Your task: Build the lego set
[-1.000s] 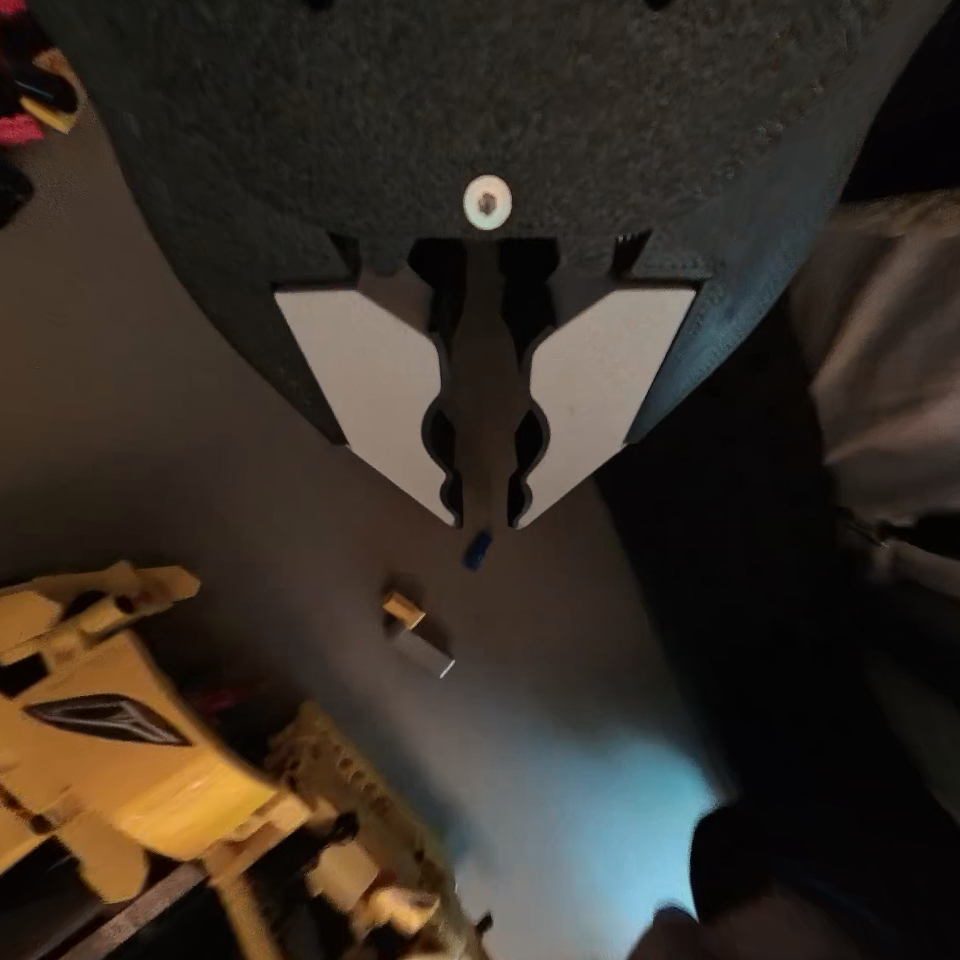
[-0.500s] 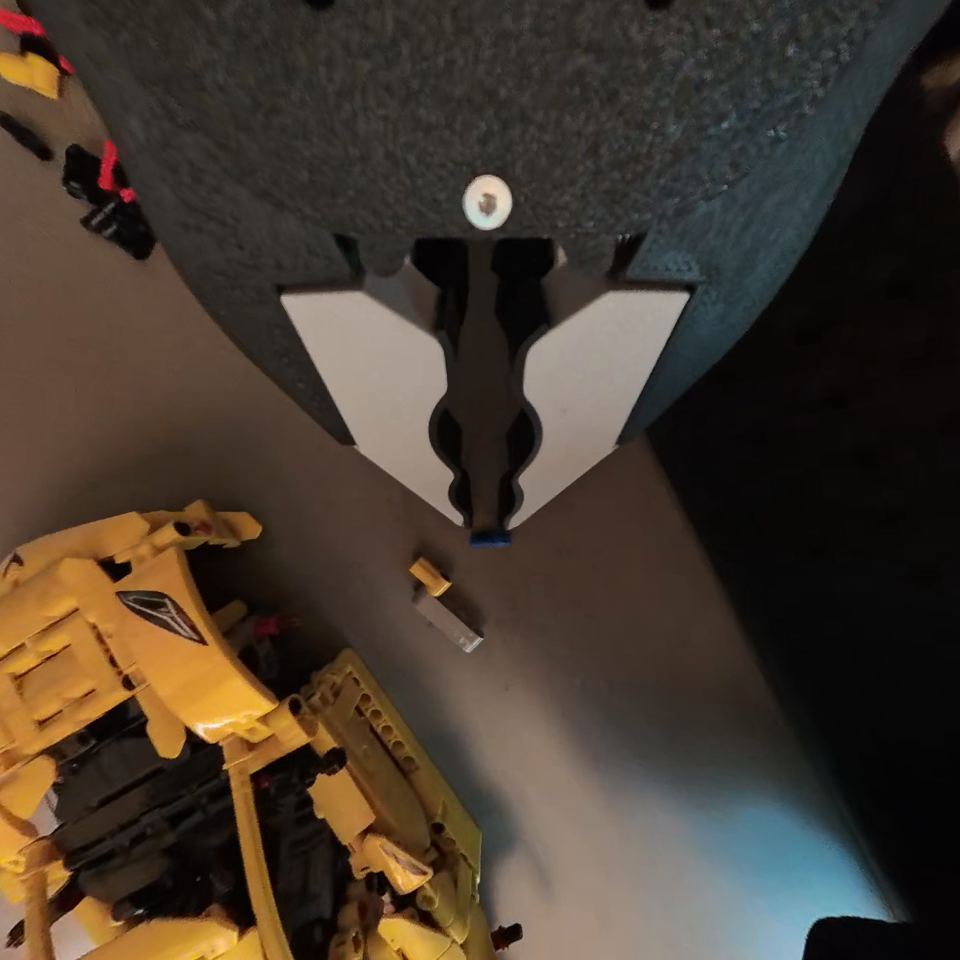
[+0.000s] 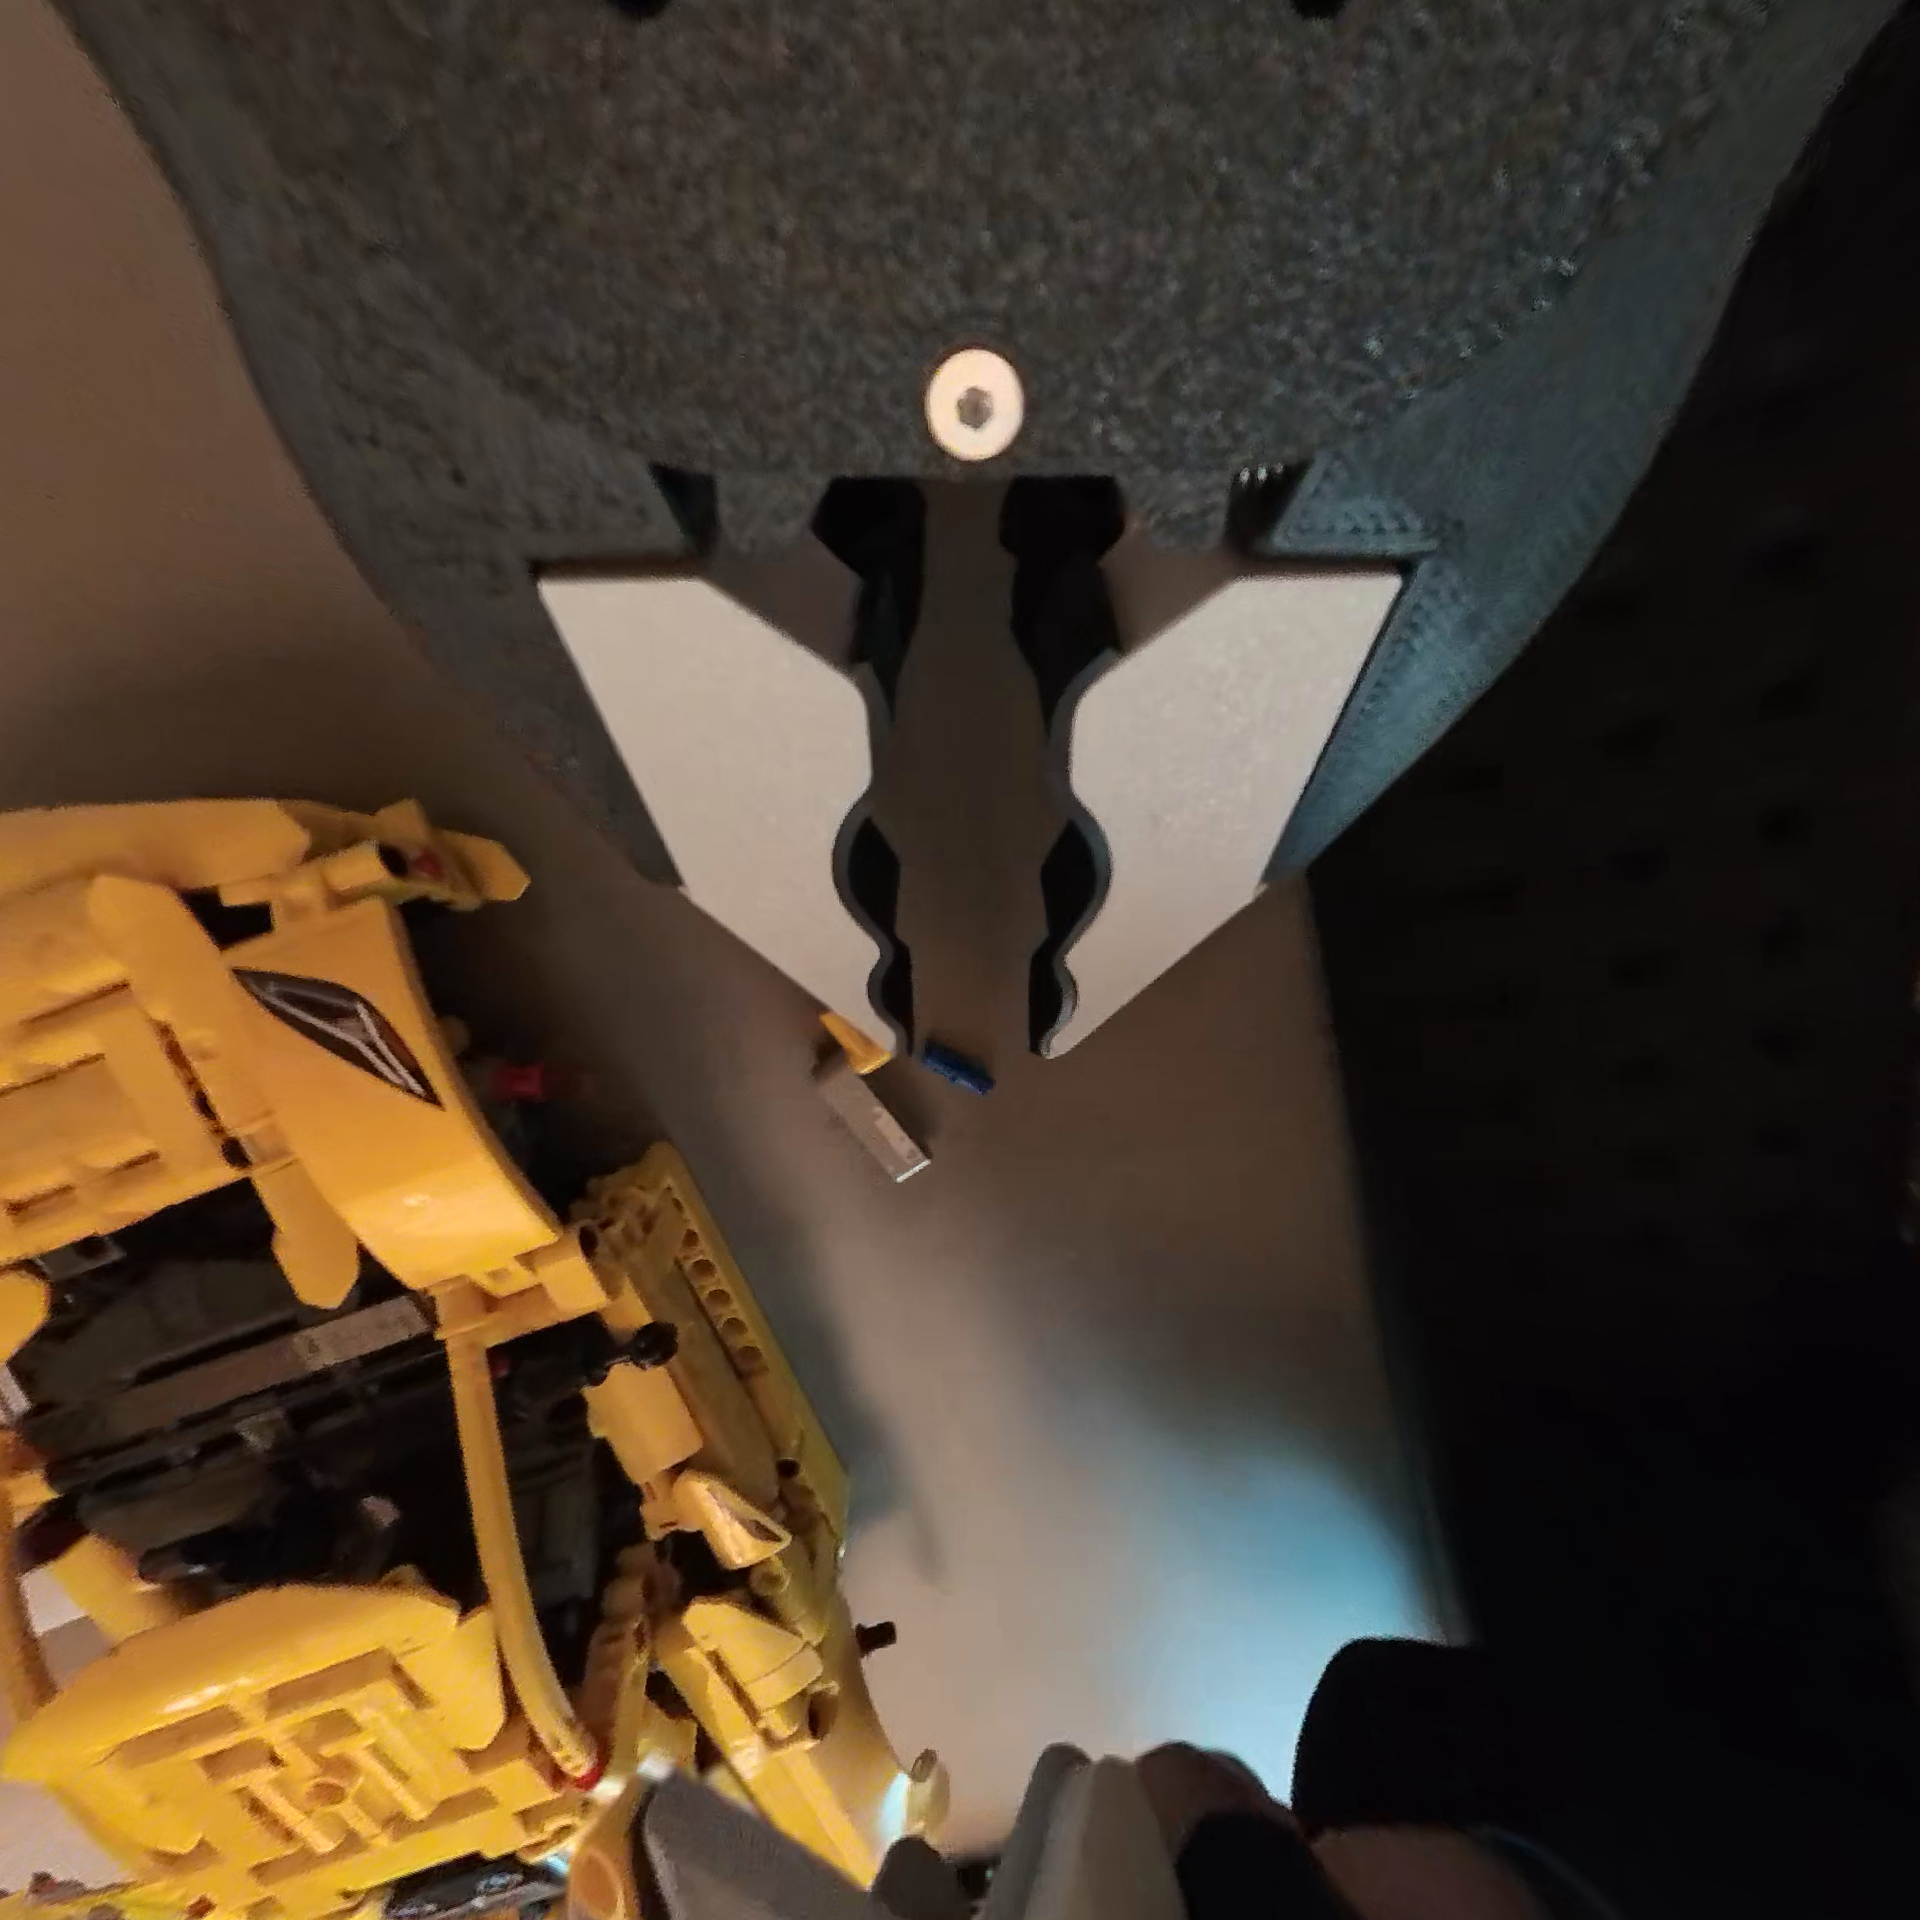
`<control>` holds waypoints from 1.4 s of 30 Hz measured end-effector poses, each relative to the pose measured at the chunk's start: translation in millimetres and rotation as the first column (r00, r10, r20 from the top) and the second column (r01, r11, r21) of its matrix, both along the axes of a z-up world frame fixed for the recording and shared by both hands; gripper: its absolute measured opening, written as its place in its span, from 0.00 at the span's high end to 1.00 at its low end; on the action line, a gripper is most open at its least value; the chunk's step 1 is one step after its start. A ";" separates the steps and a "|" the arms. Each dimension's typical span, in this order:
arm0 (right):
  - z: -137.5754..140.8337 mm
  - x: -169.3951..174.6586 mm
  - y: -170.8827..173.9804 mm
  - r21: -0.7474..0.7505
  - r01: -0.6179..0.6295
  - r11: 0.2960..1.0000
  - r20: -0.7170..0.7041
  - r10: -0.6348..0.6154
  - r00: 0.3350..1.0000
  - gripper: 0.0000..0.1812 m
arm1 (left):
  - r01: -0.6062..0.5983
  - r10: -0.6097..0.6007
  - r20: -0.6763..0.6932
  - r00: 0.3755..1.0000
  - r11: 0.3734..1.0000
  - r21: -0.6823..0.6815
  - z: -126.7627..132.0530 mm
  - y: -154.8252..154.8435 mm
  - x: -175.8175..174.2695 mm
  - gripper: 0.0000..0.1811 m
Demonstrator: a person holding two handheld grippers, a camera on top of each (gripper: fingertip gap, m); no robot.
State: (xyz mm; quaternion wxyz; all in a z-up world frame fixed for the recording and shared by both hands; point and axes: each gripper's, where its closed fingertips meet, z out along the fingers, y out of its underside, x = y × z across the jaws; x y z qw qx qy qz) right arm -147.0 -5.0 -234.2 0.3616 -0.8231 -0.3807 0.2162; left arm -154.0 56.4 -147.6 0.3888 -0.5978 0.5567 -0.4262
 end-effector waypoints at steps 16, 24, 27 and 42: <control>-11.0 -10.2 9.5 0.054 -0.191 0.980 0.072 0.187 0.980 0.94 | 0.235 -0.199 -0.368 0.909 0.971 0.055 -78.1 -50.8 -17.6 0.96; -10.8 -9.9 10.7 0.027 -0.061 0.998 0.087 0.058 0.995 0.94 | 0.258 -0.190 -0.431 0.882 0.961 0.104 -93.2 -54.3 -14.9 0.96; -9.4 -10.6 6.5 0.040 -0.037 0.999 0.100 0.033 0.994 0.94 | 0.285 -0.214 -0.434 0.875 0.953 0.104 -95.0 -61.5 -11.3 0.96; -11.7 -12.3 12.3 0.078 -0.041 0.996 0.095 0.033 0.995 0.98 | 0.215 -0.181 -0.341 0.923 0.974 0.067 -78.8 -41.5 -16.2 0.96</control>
